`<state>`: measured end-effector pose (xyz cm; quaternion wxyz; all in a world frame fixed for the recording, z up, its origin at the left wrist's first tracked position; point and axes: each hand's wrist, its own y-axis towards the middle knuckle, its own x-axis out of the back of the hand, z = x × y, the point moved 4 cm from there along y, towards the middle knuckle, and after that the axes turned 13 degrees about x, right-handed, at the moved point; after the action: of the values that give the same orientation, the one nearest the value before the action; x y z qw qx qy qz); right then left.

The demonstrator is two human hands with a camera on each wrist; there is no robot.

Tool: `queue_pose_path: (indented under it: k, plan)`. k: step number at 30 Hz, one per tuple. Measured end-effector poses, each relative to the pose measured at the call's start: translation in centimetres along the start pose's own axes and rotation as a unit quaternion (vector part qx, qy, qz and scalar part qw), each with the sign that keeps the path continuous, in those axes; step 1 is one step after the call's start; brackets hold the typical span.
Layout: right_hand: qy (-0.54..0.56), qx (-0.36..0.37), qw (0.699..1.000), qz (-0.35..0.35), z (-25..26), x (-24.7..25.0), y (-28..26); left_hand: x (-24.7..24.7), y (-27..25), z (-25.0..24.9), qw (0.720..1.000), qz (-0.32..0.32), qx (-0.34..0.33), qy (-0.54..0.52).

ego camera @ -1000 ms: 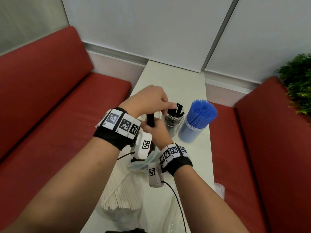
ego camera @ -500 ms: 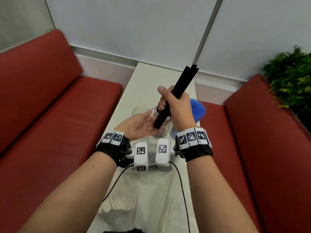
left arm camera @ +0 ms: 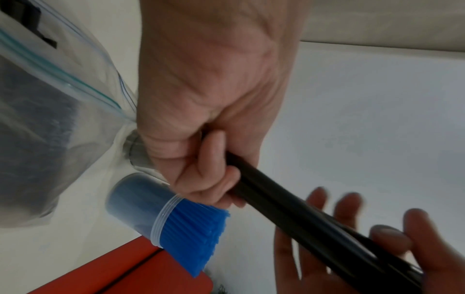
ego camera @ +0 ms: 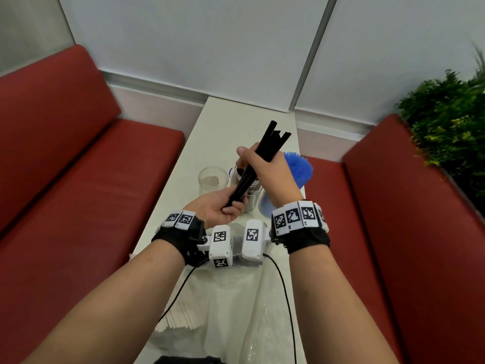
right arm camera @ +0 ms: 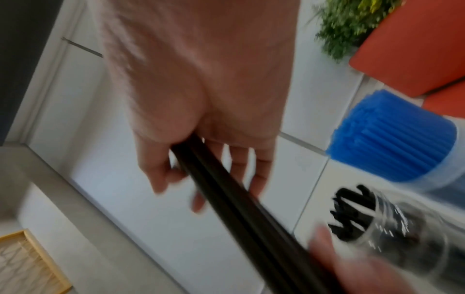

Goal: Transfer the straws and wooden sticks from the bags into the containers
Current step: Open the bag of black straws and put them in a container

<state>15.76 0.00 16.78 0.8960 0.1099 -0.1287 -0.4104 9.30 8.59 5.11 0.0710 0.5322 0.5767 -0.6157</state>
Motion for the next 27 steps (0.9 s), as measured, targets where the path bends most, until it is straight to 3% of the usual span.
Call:
queue_pose_path:
  k: [4, 6, 9, 12, 15, 18, 24, 27]
  plan:
    - [-0.081, -0.084, 0.981, 0.153, -0.2, 2.0, 0.7, 2.2, 0.9, -0.4, 0.996, -0.073, -0.057, 0.020]
    - [-0.066, -0.124, 0.973, 0.182, -0.2, 2.7, 0.9, 3.1, 1.0, -0.5, 0.993, -0.088, -0.075, 0.025]
    - [-0.046, -0.123, 0.979, 0.154, -0.3, 3.0, 1.7, 3.5, 1.1, -1.2, 0.988, -0.106, -0.111, 0.016]
    - [-0.044, -0.095, 0.989, 0.109, 0.0, 3.7, 3.3, 4.4, 0.7, -2.3, 0.975, -0.163, -0.151, 0.020]
    - [-0.078, -0.052, 0.996, -0.010, 0.1, 5.4, 5.4, 6.4, 0.0, -3.1, 0.956, -0.234, -0.174, 0.046]
    - [-0.160, -0.044, 0.981, -0.096, -0.7, 6.3, 6.7, 8.6, -0.1, -2.8, 0.933, -0.313, -0.153, 0.095]
    - [-0.230, -0.075, 0.965, -0.100, -3.9, 5.6, 6.9, 10.9, 1.4, -1.1, 0.878, -0.416, -0.080, 0.225]
    - [-0.251, -0.093, 0.958, -0.099, -5.7, 5.2, 7.0, 11.5, 2.3, -0.7, 0.856, -0.429, -0.063, 0.283]
